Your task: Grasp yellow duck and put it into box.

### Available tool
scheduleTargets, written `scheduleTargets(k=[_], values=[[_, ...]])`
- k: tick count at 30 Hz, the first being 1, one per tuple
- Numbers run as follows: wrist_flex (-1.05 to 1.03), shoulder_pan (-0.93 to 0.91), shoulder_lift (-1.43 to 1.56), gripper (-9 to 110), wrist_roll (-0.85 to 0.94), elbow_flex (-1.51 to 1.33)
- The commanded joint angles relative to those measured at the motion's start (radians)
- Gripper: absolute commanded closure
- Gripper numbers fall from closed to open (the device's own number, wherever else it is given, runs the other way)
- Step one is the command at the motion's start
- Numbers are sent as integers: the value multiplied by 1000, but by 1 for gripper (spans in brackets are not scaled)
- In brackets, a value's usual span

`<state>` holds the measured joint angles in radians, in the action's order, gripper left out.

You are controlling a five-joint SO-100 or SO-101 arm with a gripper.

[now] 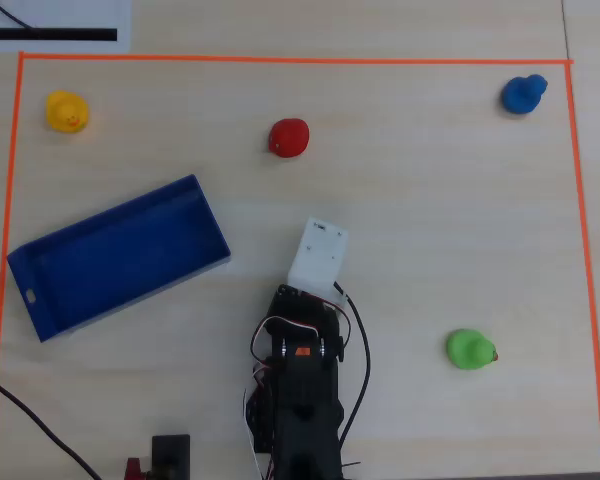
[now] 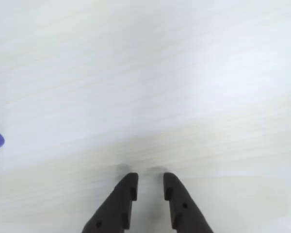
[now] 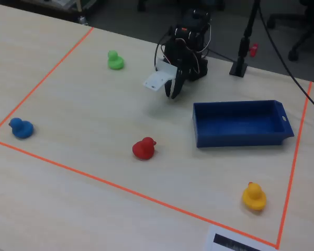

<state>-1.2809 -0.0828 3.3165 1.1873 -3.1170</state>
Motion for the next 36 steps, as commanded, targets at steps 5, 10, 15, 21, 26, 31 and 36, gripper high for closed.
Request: scheduleTargets(k=[5, 10, 15, 21, 26, 31, 36], values=[[-21, -5, -6, 97, 3, 6], [-21, -5, -6, 97, 3, 6], [-21, 0, -6, 97, 3, 6], [-21, 0, -6, 97, 3, 6], [-23, 0, -6, 97, 5, 6], [-25, 0, -6, 99, 5, 6], [-21, 6, -6, 101, 6, 6]])
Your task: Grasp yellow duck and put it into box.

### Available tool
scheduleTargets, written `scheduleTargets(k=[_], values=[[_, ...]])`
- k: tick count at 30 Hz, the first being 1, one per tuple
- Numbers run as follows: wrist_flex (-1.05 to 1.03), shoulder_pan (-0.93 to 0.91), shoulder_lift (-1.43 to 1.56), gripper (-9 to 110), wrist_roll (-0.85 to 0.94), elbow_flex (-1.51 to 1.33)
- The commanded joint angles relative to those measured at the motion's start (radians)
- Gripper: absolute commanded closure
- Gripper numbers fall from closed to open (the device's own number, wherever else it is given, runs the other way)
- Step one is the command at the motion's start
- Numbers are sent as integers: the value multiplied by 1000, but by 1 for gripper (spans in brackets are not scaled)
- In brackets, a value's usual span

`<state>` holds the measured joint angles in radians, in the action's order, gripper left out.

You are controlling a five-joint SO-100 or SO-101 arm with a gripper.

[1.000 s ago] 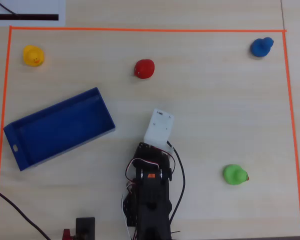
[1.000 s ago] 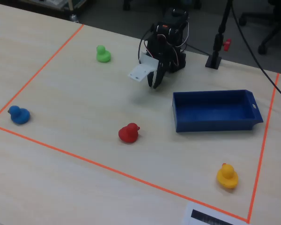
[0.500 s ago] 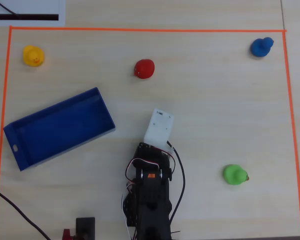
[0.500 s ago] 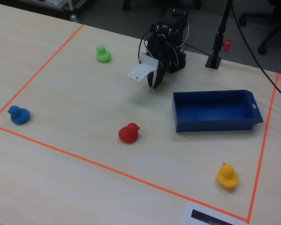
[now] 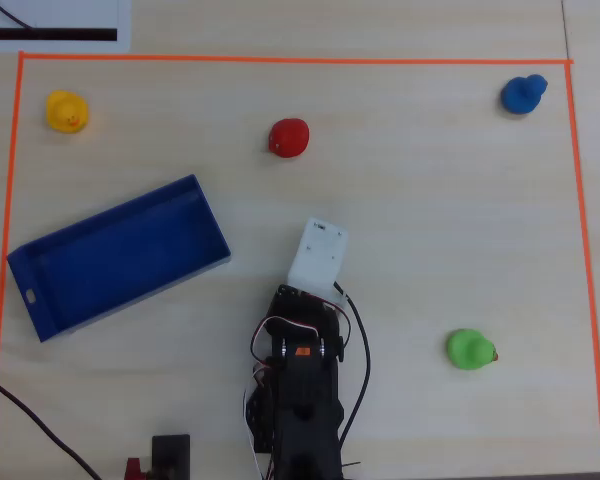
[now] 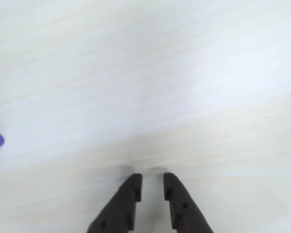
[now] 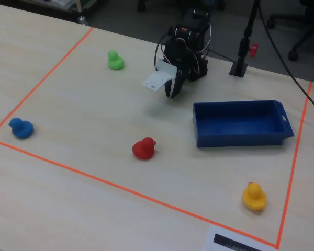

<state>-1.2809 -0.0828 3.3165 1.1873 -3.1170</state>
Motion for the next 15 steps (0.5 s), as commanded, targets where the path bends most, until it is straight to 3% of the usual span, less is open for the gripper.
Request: scheduleTargets(k=[1, 4, 8, 15], values=[[-5, 8, -9, 101, 21, 6], [98, -29, -81, 100, 83, 87], [181, -28, -325, 88, 141, 397], [-15, 141, -842, 69, 193, 1101]])
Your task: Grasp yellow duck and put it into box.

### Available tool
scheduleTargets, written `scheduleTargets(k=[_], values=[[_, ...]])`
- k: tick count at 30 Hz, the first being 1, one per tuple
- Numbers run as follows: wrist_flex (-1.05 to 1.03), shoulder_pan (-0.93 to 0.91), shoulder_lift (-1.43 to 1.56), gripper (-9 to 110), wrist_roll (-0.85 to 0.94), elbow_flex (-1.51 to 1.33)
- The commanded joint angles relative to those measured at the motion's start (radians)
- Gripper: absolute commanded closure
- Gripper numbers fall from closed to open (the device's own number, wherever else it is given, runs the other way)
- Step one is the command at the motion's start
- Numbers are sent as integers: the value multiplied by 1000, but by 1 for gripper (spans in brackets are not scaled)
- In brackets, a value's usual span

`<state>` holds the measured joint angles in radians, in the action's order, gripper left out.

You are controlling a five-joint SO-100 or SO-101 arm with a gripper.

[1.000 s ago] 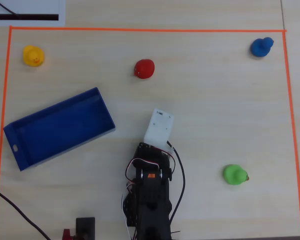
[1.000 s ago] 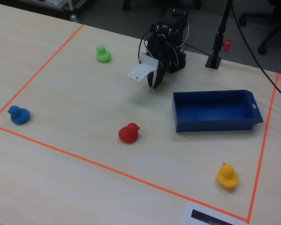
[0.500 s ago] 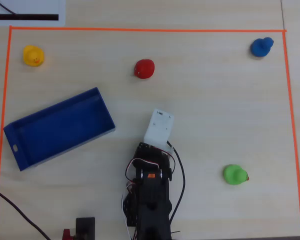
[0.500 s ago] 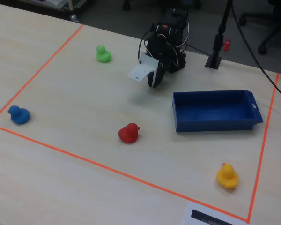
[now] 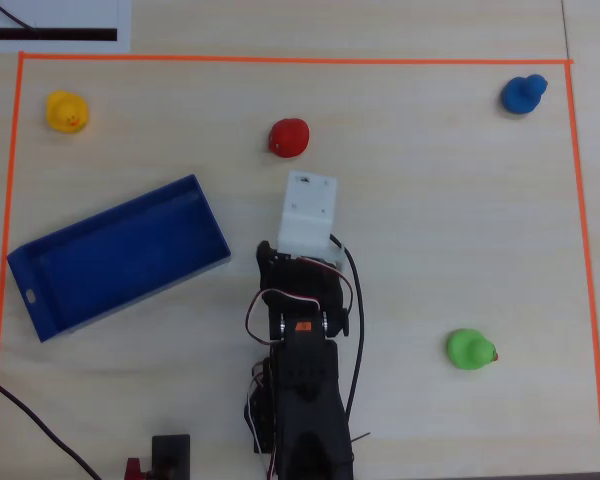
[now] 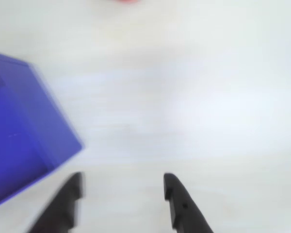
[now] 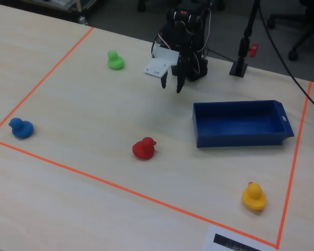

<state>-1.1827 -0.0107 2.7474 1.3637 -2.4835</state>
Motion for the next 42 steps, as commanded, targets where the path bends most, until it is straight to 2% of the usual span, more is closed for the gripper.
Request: scheduleTargets(k=[1, 4, 9, 21, 26, 42], values=[[-170, 95, -357, 67, 17, 574], [-285, 196, -578, 64, -17, 851], [-324, 377, -969, 62, -140, 1206], [-123, 563, -1638, 61, -270, 1713], [61, 574, -1710, 62, -324, 1726], [402, 609, -1759, 64, -337, 1612]])
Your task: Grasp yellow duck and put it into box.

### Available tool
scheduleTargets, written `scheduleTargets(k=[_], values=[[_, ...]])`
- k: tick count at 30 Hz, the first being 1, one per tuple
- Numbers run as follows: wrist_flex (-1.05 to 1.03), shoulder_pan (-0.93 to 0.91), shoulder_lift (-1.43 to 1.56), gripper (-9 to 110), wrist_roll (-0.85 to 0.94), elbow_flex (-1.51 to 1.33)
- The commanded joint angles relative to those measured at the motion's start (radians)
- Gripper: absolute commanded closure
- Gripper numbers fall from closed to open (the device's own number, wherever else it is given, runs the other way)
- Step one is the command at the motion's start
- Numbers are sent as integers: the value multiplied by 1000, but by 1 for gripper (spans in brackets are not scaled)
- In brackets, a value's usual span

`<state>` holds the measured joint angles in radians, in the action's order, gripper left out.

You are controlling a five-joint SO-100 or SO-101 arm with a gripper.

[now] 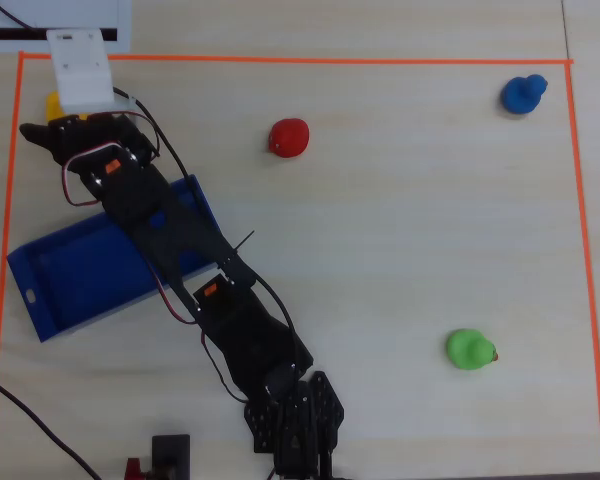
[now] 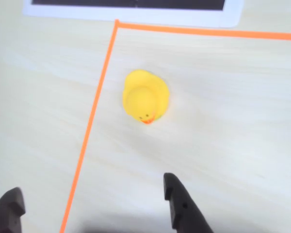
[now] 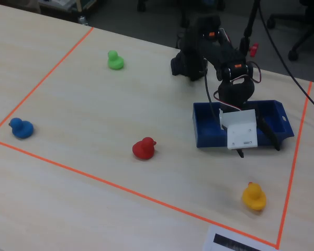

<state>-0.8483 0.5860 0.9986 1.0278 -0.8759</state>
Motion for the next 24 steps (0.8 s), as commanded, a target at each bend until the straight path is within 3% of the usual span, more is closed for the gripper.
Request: scheduleTargets(k=[1, 24], values=[[84, 12, -26, 64, -2, 5], [698, -29, -115, 66, 224, -204]])
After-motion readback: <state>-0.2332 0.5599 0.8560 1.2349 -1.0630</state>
